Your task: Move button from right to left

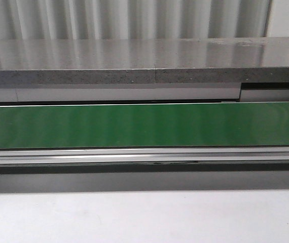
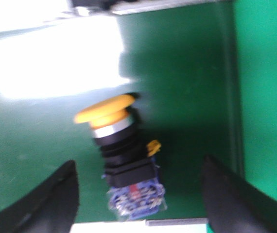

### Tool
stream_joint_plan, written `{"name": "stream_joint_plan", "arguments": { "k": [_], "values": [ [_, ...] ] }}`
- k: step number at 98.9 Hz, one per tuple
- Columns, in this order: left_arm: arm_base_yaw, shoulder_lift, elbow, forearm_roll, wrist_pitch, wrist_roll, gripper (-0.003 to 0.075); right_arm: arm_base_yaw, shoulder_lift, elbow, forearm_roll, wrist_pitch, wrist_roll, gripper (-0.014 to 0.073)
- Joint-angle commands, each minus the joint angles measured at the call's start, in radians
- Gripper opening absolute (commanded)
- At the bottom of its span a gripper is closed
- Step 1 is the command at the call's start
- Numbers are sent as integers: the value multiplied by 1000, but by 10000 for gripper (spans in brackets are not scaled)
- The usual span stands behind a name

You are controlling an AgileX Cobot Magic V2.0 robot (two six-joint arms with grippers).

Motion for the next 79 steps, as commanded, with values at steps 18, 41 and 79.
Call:
{"name": "stream_joint_plan", "arguments": {
  "k": [18, 41, 79],
  "values": [
    [1, -33, 26, 0, -80, -6, -20, 111, -147, -19, 10, -15, -46, -22],
    [1, -33, 26, 0, -80, -6, -20, 223, -260, 39, 10, -50, -46, -67],
    [1, -33, 26, 0, -80, -6, -20, 362, -555, 280, 10, -215, -73, -67]
  ]
}}
